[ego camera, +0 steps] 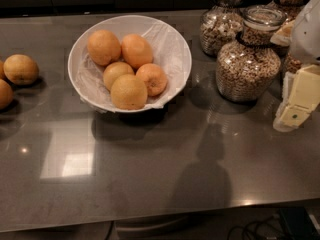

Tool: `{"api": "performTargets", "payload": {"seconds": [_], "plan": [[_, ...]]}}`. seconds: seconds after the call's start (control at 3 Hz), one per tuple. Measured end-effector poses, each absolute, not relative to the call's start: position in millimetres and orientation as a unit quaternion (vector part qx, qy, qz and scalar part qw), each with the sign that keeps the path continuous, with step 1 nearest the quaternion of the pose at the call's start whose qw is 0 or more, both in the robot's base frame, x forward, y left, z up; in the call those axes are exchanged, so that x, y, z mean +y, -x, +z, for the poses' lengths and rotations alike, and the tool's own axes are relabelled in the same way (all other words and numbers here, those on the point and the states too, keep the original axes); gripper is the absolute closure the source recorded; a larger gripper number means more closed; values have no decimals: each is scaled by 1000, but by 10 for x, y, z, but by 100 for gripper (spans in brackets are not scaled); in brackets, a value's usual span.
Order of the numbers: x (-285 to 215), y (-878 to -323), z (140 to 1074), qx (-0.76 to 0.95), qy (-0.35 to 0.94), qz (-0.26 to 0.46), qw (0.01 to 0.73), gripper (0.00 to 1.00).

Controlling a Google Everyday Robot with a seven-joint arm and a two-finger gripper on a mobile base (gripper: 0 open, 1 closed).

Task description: Pick orange from white bowl

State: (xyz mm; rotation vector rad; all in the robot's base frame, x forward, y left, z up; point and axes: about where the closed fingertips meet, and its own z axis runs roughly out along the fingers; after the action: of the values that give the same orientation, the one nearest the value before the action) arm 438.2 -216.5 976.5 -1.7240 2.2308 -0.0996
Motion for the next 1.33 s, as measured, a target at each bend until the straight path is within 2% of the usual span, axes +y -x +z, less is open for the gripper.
{"api": "performTargets", "payload": {"seconds": [0.33,1.33], "plan": [[-2162,-4384,9766,780,603,-35,160,0],[-985,-5046,9723,714,652,-9,254,0]]}}
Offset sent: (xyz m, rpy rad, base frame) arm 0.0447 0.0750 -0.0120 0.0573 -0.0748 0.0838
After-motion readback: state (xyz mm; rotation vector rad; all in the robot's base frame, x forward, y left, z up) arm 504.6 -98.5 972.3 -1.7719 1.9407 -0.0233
